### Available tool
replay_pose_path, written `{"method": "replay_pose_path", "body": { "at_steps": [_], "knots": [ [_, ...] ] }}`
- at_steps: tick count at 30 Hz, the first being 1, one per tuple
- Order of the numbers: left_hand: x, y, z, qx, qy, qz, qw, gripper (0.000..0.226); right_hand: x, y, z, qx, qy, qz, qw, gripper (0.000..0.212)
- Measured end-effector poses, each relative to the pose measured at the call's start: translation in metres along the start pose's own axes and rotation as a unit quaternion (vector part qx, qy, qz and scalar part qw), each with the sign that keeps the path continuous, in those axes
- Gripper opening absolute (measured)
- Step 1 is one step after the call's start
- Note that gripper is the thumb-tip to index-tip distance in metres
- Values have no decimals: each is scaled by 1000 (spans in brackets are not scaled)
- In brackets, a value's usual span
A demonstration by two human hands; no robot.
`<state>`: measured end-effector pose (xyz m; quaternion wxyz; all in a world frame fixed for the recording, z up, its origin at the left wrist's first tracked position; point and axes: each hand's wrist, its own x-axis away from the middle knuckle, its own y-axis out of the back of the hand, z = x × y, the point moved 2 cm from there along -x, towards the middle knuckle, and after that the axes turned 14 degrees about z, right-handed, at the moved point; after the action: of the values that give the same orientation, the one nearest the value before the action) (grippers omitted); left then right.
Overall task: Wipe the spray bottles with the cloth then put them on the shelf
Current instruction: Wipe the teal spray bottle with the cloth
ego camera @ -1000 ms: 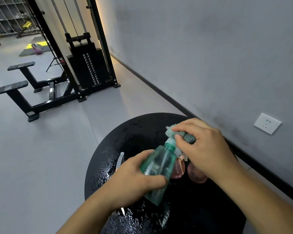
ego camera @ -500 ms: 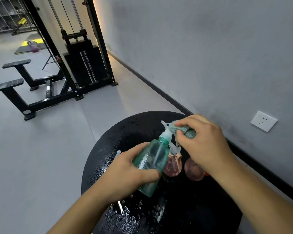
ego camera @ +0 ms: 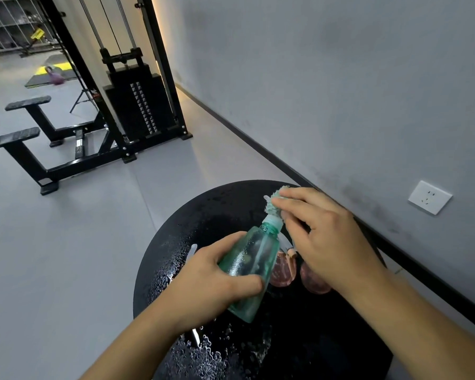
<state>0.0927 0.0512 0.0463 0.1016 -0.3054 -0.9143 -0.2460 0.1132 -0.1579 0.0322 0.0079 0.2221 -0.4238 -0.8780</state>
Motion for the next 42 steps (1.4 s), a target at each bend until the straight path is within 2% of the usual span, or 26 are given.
{"method": "replay_pose_path", "body": {
  "at_steps": [6,11,16,21,27,33,38,42],
  "knots": [
    [-2,3,6,11,5,3,1000,57,-1,3,-6,18,-34,-12,999,29],
    [-1,-2,3,-6,2,18,1000,50,0,-1,5,36,2,8,999,28],
    [0,2,1,10,3,-7,1000,59,-2,8,-6,25,-58,0,998,26],
    [-1,0,-1,8,-7,10,1000,55,0,4,7,11,-5,-1,1000,26],
    [-2,3,2,11,3,5,1000,58,-2,16,-9,-11,-95,-3,995,26],
    [-3,3,0,47,-31,-2,998,56,0,14,-2,-14,-69,-4,997,26],
    [-1,5,1,54,-30,-4,998,64,-1,13,-8,-12,-118,13,993,26],
    [-2,5,1,55,-37,-1,998,61,1,13,-1,-19,-98,11,995,25]
  ]
}}
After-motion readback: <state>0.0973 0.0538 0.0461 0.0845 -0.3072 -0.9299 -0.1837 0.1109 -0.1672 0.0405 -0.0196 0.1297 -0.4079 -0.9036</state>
